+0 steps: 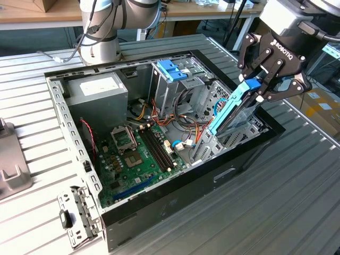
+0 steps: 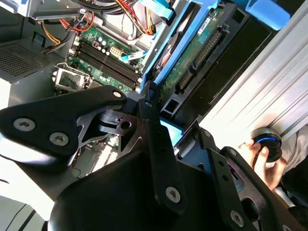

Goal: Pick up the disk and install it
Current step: 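Insert the disk into the insertion slot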

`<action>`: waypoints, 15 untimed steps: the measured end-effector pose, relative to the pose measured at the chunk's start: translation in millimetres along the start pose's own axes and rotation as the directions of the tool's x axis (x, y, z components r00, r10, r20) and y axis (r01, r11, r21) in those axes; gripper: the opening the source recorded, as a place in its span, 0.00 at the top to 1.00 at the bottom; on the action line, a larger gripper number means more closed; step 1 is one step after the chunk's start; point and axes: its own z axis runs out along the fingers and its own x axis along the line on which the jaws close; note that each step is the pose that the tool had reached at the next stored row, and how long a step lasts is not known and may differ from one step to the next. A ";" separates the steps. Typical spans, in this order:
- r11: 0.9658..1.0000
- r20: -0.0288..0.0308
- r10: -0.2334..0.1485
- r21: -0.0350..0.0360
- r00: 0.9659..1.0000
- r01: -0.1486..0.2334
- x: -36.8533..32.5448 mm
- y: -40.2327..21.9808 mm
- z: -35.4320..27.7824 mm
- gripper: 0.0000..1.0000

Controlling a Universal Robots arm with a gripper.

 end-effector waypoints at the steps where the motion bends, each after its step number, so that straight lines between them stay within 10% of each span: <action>1: 1.000 0.000 0.000 0.000 1.000 0.000 0.0 0.0 0.2 0.63; 15: 1.000 0.000 0.000 0.000 1.000 0.000 0.6 -0.2 5.4 0.63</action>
